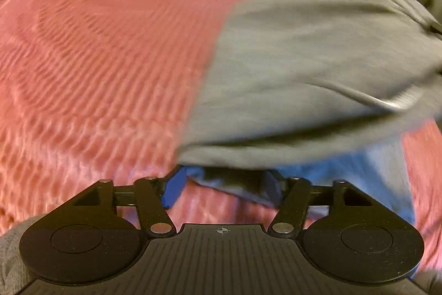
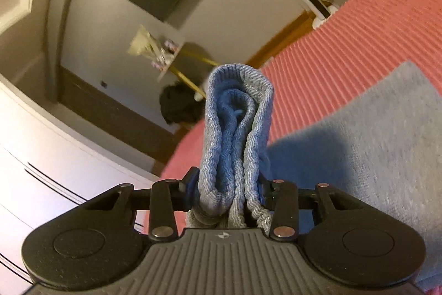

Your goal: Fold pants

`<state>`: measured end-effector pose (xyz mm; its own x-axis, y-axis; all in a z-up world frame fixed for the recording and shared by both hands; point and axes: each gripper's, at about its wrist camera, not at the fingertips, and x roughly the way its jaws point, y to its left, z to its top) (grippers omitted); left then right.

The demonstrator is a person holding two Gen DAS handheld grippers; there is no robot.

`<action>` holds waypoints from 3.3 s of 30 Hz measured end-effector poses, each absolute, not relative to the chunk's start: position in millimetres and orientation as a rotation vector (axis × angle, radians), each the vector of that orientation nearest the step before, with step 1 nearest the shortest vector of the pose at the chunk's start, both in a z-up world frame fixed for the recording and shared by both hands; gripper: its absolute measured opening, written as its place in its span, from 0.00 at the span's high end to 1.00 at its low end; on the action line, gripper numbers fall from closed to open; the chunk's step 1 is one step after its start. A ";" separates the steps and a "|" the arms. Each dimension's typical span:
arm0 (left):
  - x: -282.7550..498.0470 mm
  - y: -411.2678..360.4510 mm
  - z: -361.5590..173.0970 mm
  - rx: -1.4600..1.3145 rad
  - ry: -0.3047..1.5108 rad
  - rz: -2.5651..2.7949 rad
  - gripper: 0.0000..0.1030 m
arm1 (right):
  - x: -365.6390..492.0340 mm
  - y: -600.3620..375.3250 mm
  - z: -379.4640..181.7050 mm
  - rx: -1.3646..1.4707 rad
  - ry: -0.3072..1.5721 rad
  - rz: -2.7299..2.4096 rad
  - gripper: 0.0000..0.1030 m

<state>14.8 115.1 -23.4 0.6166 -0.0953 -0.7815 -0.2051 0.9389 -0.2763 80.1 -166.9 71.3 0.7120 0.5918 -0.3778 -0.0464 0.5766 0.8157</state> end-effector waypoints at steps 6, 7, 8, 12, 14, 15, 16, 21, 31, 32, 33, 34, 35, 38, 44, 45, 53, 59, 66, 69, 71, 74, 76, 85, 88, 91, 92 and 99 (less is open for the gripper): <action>12.2 134.3 -24.1 -0.432 0.869 0.085 0.77 | 62.8 -207.6 76.7 0.886 0.634 0.331 0.62; 11.0 135.0 -22.2 -0.436 0.848 0.072 0.77 | 60.4 -213.6 73.1 0.880 0.638 0.307 0.62; 13.3 132.6 -22.7 -0.440 0.835 0.059 0.77 | 58.1 -218.2 68.8 0.870 0.645 0.288 0.62; 12.3 130.6 -25.8 -0.444 0.836 0.032 0.67 | 53.2 -234.8 41.6 0.843 0.695 0.209 0.62; 13.8 128.1 -25.5 -0.432 0.865 0.015 0.62 | 54.0 -240.4 23.3 0.840 0.728 0.171 0.60; 13.9 125.1 -24.6 -0.425 0.879 0.001 0.57 | 52.3 -245.5 14.4 0.836 0.739 0.152 0.57; 13.5 121.2 -24.4 -0.414 0.889 -0.006 0.53 | 50.8 -249.1 4.0 0.844 0.760 0.131 0.50; 19.3 113.0 -27.4 -0.372 0.911 0.002 0.48 | 48.2 -259.6 -32.3 0.885 0.871 0.088 0.35; 29.1 113.3 -36.6 -0.434 0.899 -0.014 0.61 | 49.7 -244.2 -11.5 0.770 0.824 0.128 0.61; 27.1 111.4 -33.8 -0.435 0.883 -0.016 0.61 | 47.8 -242.3 -2.4 0.753 0.788 0.139 0.61; 25.6 110.8 -32.2 -0.433 0.869 -0.005 0.64 | 46.0 -242.4 5.7 0.753 0.754 0.149 0.61; 24.4 111.4 -31.7 -0.437 0.860 -0.004 0.67 | 43.9 -244.1 13.2 0.761 0.715 0.158 0.61; 23.0 112.1 -30.4 -0.443 0.847 -0.005 0.69 | 42.8 -246.4 18.3 0.764 0.685 0.163 0.61; 18.7 114.4 -26.1 -0.454 0.816 -0.016 0.70 | 40.3 -248.9 33.7 0.725 0.636 0.158 0.61; 8.6 107.8 -15.4 -0.384 0.784 -0.044 0.66 | 40.2 -244.6 45.0 0.622 0.631 0.136 0.61; 6.7 106.0 -13.2 -0.370 0.776 -0.044 0.66 | 40.4 -247.0 42.4 0.631 0.641 0.130 0.61; -12.5 91.5 4.2 -0.258 0.709 -0.109 0.55 | 23.2 -261.2 35.1 0.530 0.657 -0.040 0.38; -6.3 72.8 1.5 -0.209 0.738 -0.193 0.55 | 7.3 -268.4 11.1 0.776 0.705 0.071 0.38; -4.7 69.6 -2.5 -0.233 0.776 -0.271 0.56 | -9.0 -273.0 -21.2 0.917 0.755 0.038 0.38; -2.9 69.1 -6.1 -0.270 0.795 -0.279 0.55 | -9.5 -276.8 -24.0 0.982 0.762 0.039 0.37; -0.2 69.6 -7.5 -0.275 0.799 -0.247 0.55 | -12.0 -277.8 -30.8 1.002 0.776 0.027 0.35; 0.0 73.1 -8.5 -0.303 0.806 -0.253 0.55 | -13.2 -275.9 -41.4 1.039 0.812 0.003 0.33; 0.3 72.2 -10.2 -0.293 0.821 -0.255 0.54 | -12.2 -277.4 -47.3 1.089 0.805 0.004 0.33; -10.1 57.7 -10.6 -0.251 0.834 -0.364 0.50 | 0.7 -263.0 -43.4 1.021 0.796 -0.020 0.31; -8.5 61.9 -11.9 -0.279 0.828 -0.342 0.50 | -3.9 -264.4 -39.4 1.042 0.788 -0.018 0.34; 2.1 72.9 -20.0 -0.355 0.844 -0.299 0.50 | -5.0 -270.2 -43.1 1.101 0.790 -0.013 0.35; 5.0 76.2 -22.5 -0.383 0.844 -0.284 0.50 | -5.2 -272.1 -44.3 1.119 0.785 -0.011 0.35; 8.9 80.3 -28.6 -0.407 0.806 -0.232 0.50 | 4.5 -268.4 -53.5 1.141 0.782 -0.022 0.19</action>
